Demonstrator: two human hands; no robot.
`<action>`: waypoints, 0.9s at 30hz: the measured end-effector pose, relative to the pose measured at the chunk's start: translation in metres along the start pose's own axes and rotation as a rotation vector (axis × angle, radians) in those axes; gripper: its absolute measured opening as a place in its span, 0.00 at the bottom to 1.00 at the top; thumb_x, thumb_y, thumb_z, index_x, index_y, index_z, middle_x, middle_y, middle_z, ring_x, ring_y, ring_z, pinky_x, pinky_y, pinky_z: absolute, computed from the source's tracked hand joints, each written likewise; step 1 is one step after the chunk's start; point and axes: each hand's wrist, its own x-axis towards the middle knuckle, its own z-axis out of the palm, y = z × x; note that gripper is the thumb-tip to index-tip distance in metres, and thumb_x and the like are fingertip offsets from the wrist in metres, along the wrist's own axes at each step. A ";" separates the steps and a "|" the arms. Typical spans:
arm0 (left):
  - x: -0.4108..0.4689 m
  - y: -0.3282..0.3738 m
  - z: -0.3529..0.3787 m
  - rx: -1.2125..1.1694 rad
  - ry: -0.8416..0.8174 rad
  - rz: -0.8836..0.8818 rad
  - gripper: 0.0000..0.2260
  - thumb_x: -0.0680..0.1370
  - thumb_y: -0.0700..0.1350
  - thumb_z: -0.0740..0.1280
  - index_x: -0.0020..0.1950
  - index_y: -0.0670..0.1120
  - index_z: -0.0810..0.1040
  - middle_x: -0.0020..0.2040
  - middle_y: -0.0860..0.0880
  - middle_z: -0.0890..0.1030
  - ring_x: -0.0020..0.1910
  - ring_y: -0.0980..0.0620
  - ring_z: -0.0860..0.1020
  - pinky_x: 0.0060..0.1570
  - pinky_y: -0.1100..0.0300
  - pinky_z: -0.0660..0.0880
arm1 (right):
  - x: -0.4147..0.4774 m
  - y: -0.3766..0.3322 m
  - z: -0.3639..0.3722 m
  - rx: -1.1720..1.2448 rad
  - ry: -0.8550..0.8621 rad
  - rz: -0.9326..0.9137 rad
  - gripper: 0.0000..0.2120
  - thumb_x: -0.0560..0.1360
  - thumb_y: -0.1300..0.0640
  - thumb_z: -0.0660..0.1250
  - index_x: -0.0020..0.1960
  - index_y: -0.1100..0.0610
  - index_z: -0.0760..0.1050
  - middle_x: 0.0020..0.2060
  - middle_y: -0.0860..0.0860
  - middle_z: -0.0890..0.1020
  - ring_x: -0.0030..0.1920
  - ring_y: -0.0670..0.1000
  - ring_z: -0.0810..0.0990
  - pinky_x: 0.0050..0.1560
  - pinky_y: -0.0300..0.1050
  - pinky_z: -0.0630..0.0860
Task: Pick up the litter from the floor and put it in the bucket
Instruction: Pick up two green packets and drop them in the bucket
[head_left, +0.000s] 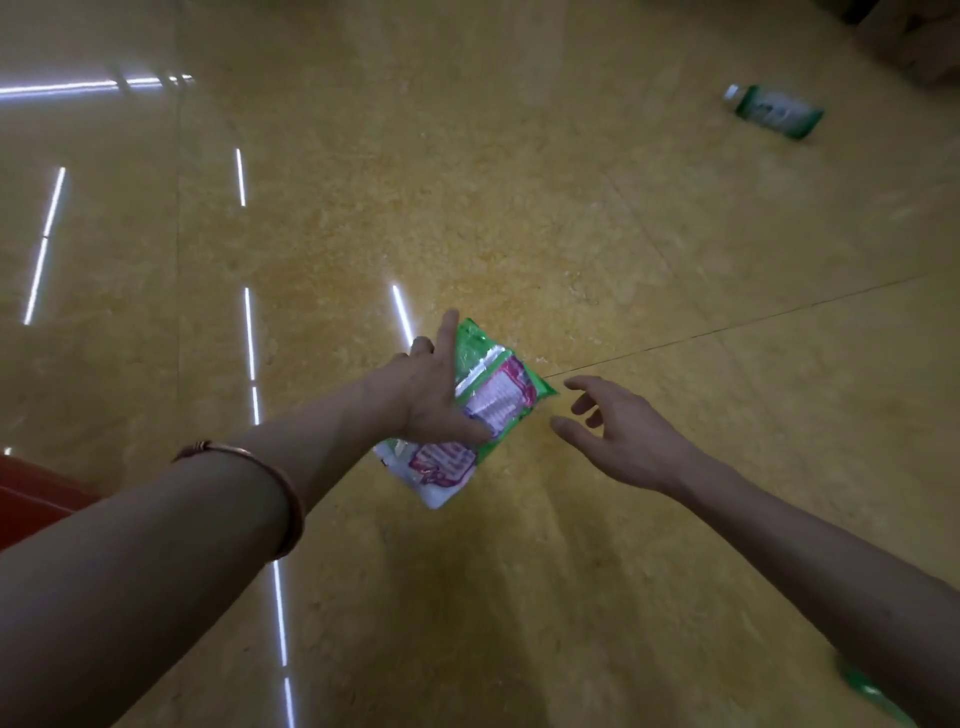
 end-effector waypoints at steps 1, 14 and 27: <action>0.004 0.006 -0.002 -0.055 0.006 -0.002 0.59 0.65 0.62 0.73 0.73 0.47 0.29 0.72 0.36 0.60 0.64 0.37 0.70 0.61 0.45 0.72 | -0.002 0.004 -0.004 0.000 0.009 0.016 0.28 0.76 0.42 0.61 0.72 0.53 0.62 0.59 0.50 0.76 0.53 0.49 0.75 0.54 0.45 0.73; 0.018 0.143 0.029 -0.409 -0.210 0.167 0.53 0.66 0.48 0.77 0.77 0.44 0.42 0.57 0.47 0.77 0.49 0.49 0.77 0.49 0.61 0.69 | -0.125 0.083 -0.046 0.136 0.143 0.347 0.28 0.78 0.42 0.59 0.73 0.54 0.61 0.61 0.51 0.74 0.58 0.51 0.75 0.57 0.47 0.73; 0.042 0.304 0.089 -0.468 -0.340 0.387 0.43 0.71 0.46 0.73 0.75 0.50 0.46 0.48 0.56 0.79 0.42 0.62 0.78 0.39 0.70 0.72 | -0.214 0.228 -0.066 0.115 0.207 0.691 0.35 0.72 0.38 0.65 0.73 0.52 0.60 0.67 0.54 0.68 0.65 0.55 0.70 0.60 0.51 0.72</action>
